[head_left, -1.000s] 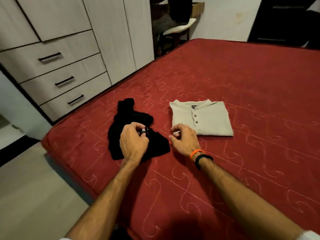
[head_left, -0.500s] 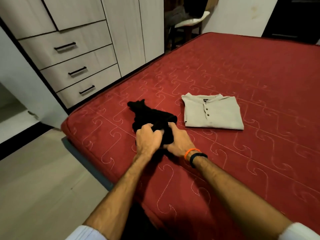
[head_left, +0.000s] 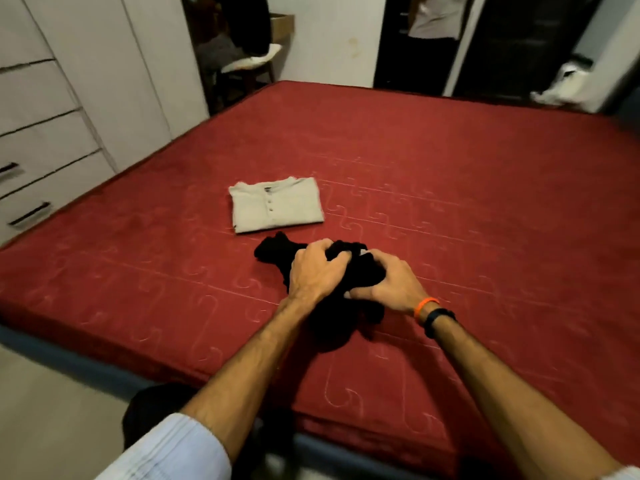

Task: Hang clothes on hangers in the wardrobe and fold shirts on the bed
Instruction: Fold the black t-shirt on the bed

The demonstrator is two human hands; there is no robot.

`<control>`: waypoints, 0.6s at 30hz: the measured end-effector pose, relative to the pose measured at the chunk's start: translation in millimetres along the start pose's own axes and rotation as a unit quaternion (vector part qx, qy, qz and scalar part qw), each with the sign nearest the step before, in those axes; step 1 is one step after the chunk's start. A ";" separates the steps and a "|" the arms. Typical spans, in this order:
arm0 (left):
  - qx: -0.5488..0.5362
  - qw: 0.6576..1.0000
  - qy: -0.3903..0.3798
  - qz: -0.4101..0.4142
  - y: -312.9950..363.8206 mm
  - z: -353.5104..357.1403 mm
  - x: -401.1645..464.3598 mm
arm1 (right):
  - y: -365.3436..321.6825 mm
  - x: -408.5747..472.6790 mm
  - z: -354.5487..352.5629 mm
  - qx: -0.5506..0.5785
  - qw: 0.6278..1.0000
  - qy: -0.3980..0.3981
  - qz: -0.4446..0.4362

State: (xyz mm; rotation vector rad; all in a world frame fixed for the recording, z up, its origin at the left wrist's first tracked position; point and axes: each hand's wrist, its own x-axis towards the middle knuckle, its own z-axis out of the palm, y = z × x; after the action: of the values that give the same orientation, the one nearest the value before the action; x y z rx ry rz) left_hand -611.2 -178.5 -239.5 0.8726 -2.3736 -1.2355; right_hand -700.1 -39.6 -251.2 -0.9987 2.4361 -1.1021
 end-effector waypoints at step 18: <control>0.134 0.949 0.081 0.274 88.1 74.2 -32.9 | 46.8 -61.5 -93.7 -0.037 0.975 0.218 0.022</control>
State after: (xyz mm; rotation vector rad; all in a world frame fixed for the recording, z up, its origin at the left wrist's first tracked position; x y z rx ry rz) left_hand -658.4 -72.4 -209.8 0.3174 -2.4388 -0.6109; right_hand -725.6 76.2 -225.0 -0.7824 2.8437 -1.3425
